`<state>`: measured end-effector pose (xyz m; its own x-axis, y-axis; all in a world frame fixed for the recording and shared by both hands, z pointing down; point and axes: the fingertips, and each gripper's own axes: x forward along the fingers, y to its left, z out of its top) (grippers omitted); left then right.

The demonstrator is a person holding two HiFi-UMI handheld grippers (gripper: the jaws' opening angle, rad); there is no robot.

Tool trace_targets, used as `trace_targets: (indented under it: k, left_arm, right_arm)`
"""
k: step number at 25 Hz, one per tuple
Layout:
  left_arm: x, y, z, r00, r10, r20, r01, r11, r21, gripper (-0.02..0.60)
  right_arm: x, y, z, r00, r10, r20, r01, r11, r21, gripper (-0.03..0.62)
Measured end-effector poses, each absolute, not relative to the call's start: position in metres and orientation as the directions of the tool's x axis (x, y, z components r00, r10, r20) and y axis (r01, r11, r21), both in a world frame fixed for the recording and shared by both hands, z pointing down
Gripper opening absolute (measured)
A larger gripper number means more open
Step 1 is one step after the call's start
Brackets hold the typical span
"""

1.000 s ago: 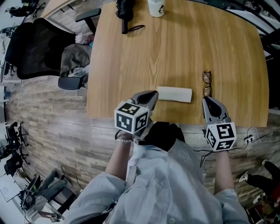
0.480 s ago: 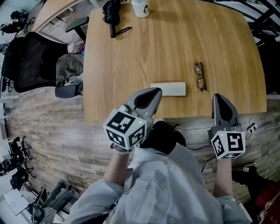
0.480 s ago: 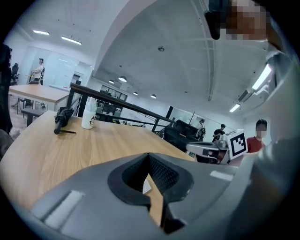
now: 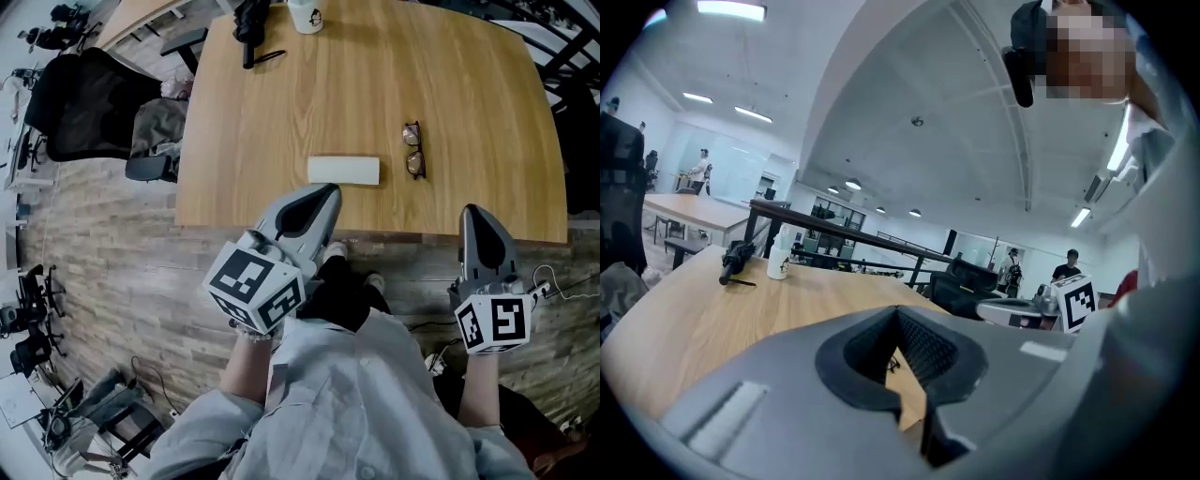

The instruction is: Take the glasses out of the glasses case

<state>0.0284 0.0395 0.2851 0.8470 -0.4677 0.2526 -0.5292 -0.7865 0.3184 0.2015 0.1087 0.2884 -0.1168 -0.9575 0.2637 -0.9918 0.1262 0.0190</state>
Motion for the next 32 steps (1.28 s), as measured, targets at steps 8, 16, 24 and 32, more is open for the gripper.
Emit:
trace_targets:
  k: [8,16,24,32]
  left_arm:
    - [0.035,0.088,0.256,0.8,-0.561,0.214,-0.601,-0.74,0.304,0.005]
    - [0.03,0.112,0.234,0.803,-0.569,0.18,-0.596,-0.748,0.292,0.005]
    - [0.024,0.107,0.209,0.828,-0.546,0.13,-0.56,-0.786,0.264,0.005]
    - [0.013,0.103,0.202,0.844,-0.526,0.107,-0.534,-0.802,0.267,0.005]
  right_arm:
    - [0.202,0.14,0.269,-0.207,-0.956,0.207,-0.977,0.212,-0.001,0.002]
    - [0.185,0.154,0.248,-0.233,-0.962,0.142,-0.972,0.229,-0.046,0.002]
    - [0.168,0.15,0.217,-0.217,-0.973,0.079,-0.976,0.218,0.001,0.002]
    - [0.153,0.148,0.203,-0.201,-0.977,0.065,-0.978,0.204,0.038,0.0]
